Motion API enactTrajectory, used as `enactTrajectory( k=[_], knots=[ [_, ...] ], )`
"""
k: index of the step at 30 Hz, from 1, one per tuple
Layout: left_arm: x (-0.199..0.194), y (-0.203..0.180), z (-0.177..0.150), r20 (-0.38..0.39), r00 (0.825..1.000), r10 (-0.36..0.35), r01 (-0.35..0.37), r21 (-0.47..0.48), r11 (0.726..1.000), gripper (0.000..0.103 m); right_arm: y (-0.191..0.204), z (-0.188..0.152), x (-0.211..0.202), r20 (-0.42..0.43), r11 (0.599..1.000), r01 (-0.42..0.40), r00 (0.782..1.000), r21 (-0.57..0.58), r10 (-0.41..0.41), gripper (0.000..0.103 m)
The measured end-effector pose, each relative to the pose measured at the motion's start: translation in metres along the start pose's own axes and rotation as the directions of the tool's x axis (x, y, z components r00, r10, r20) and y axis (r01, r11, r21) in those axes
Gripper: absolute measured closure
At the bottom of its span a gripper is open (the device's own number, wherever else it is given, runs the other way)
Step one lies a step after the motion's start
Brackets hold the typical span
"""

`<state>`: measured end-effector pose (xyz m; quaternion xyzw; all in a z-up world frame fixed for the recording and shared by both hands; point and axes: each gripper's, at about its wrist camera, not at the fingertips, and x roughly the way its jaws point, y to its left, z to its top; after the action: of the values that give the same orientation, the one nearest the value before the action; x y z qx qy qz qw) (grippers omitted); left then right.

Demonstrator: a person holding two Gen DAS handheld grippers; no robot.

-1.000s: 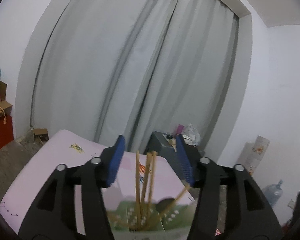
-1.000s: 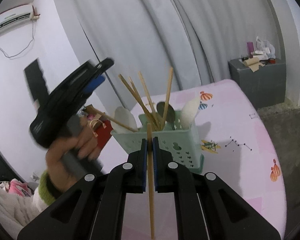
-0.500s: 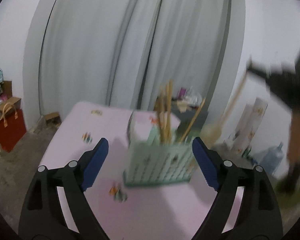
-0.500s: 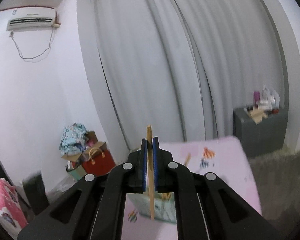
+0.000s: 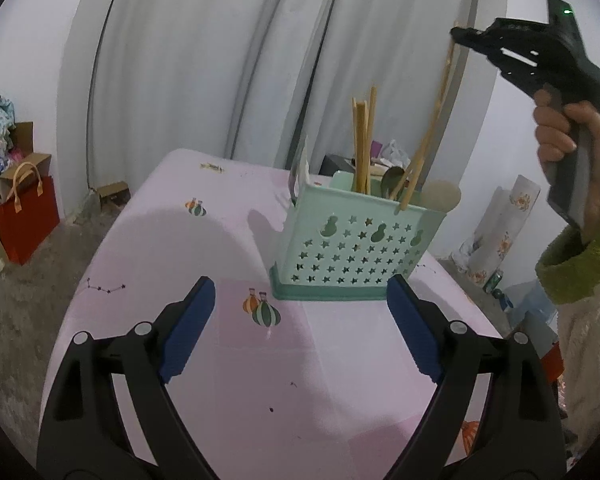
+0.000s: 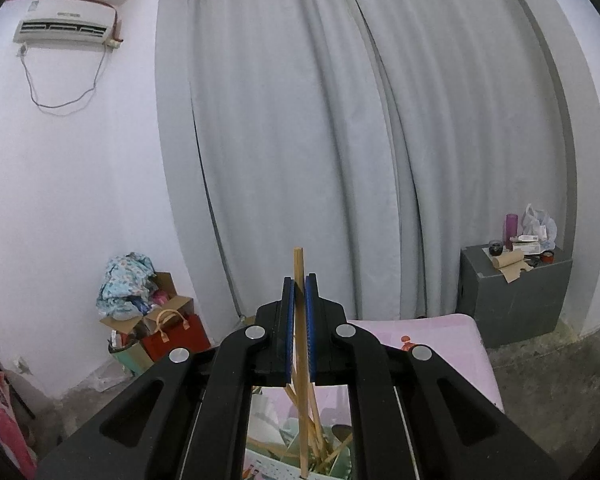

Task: Organize utensils
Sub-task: 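Lower the right tool's chopstick into the holder and open the right tool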

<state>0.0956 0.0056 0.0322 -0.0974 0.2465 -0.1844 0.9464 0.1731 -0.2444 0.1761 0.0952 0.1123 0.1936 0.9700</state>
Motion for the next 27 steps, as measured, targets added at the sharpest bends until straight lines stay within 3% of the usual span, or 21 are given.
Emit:
enactTrajectory(
  k=[15, 20, 27],
  knots=[
    [0.004, 0.019, -0.006, -0.027, 1.0, -0.006, 0.004, -0.077, 0.997, 0.019, 0.01, 0.004, 0.02, -0.009, 1.0, 0.0, 1.0, -0.023, 0.0, 0.097],
    [0.002, 0.02, -0.006, -0.021, 1.0, 0.006, -0.007, -0.075, 0.997, 0.019, 0.009, -0.024, 0.038, -0.064, 0.998, 0.044, 0.997, -0.048, -0.047, 0.097],
    [-0.003, 0.02, -0.003, -0.018, 0.999, 0.036, -0.037, -0.064, 0.997, 0.019, -0.004, -0.073, 0.047, -0.195, 0.999, 0.039, 0.98, 0.001, -0.038, 0.096]
  ],
)
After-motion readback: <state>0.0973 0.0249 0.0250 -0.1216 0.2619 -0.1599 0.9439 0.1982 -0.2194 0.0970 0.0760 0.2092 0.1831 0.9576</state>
